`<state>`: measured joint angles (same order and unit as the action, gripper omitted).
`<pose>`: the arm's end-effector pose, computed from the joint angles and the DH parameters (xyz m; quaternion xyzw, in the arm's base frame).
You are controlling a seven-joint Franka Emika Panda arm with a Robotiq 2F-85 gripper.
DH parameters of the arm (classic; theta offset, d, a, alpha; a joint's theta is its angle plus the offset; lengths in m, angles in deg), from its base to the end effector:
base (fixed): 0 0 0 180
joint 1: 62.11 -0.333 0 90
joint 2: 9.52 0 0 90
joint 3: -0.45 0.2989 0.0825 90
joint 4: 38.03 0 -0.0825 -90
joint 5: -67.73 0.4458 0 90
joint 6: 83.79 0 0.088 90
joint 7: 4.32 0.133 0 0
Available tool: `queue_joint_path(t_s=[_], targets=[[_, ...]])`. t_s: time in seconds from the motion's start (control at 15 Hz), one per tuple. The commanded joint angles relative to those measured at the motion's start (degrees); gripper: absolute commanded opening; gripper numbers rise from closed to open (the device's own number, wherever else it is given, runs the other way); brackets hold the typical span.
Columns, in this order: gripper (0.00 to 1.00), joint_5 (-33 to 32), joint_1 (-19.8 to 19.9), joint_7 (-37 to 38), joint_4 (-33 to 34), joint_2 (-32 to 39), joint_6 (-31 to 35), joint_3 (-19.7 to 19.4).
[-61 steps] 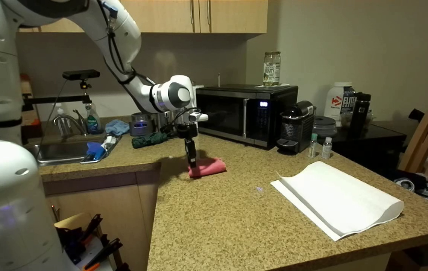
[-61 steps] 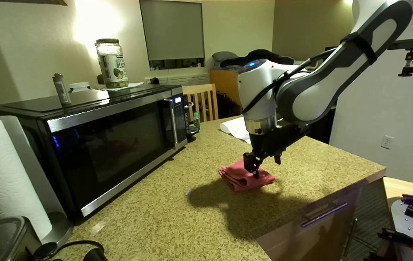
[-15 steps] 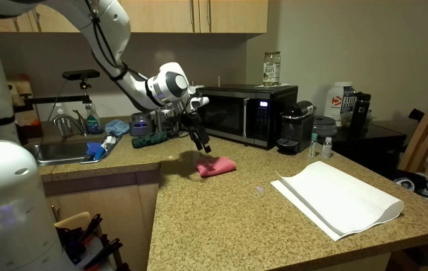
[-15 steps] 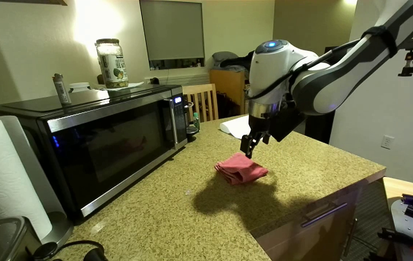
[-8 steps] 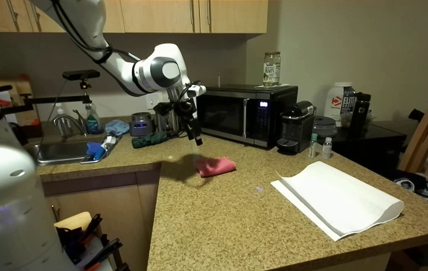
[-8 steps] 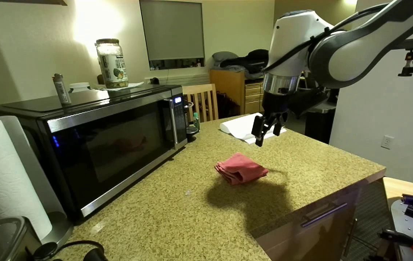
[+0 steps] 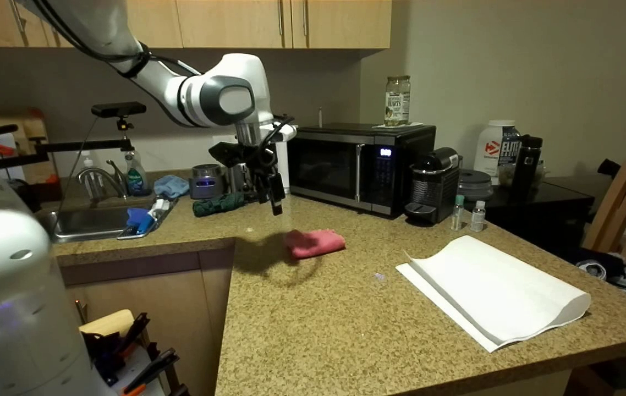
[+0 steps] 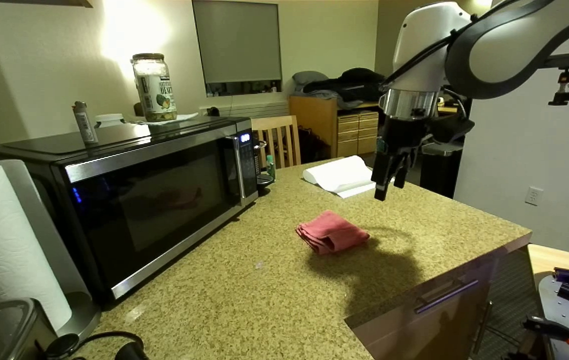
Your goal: Fold the cloth
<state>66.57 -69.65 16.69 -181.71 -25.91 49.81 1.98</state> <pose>0.4955 0.0777 0.3160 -0.9936 0.0976 -0.0561 0.0032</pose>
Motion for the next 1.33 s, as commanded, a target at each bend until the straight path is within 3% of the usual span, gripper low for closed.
queue_joint_path(t_s=[0.0, 0.4, 0.47, 0.6, 1.27], targets=[[1.00, 3.24, 2.27, -11.52, -2.80, -7.27, -6.08, -1.84], [1.00, -0.83, 8.16, -28.11, -2.53, -12.38, -18.92, -8.66], [1.00, 0.91, 7.58, -24.44, -1.25, -10.86, -16.85, -6.77], [1.00, 0.62, 8.92, -27.20, -1.31, -11.52, -18.58, -8.29], [1.00, 0.56, 8.92, -27.47, -1.53, -11.51, -18.67, -8.10]])
